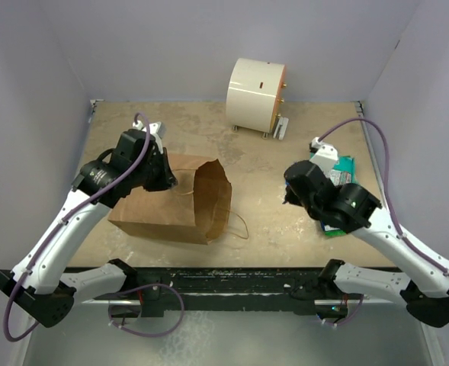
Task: Take the snacks out of the paper bag
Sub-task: Place the snack at the center of the board.
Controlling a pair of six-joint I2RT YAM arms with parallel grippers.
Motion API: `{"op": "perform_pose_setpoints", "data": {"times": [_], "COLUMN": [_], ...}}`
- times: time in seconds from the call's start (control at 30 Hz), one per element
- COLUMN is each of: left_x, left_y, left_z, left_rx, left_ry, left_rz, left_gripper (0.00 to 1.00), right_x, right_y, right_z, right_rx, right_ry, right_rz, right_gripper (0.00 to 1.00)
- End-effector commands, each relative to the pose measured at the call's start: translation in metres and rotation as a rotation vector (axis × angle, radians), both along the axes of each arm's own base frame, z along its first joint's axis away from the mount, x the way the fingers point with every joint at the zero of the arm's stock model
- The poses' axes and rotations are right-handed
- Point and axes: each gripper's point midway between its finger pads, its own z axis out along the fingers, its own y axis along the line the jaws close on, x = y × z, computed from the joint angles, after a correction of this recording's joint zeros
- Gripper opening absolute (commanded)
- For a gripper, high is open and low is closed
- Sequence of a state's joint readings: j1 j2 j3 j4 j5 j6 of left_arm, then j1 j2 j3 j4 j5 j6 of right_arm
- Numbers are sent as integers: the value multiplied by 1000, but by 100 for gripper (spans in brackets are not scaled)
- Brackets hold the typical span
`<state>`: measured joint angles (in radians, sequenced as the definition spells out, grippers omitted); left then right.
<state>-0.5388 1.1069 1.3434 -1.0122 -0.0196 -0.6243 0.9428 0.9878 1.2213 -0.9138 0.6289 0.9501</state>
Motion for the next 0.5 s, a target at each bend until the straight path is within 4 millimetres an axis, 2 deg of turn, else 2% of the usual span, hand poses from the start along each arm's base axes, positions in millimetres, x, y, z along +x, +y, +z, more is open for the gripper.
{"op": "perform_pose_setpoints", "data": {"times": [0.0,0.1,0.23,0.33,0.47], "left_x": [5,6,5,2,0], "left_y": [-3,-5,-9,-12,-16], "left_z": [15,21,30,31,30], "left_rx": [0,5,4,-1,-11], "left_ry": [-63,-84,-116,-120,-113], "left_rz": [-51,-82,-142,-178,-201], "left_gripper": [0,0,0,0,0], "right_x": [31,51,73,85,100], "right_y": [-65,-95,-139,-166,-193], "right_z": [0,-13,-52,-81,-100], "right_rx": [-84,-88,-40,42,89], "right_ry": [-10,22,116,161,138], "right_rz": [-300,-467,-674,-788,-913], "right_gripper": [0,0,0,0,0]}}
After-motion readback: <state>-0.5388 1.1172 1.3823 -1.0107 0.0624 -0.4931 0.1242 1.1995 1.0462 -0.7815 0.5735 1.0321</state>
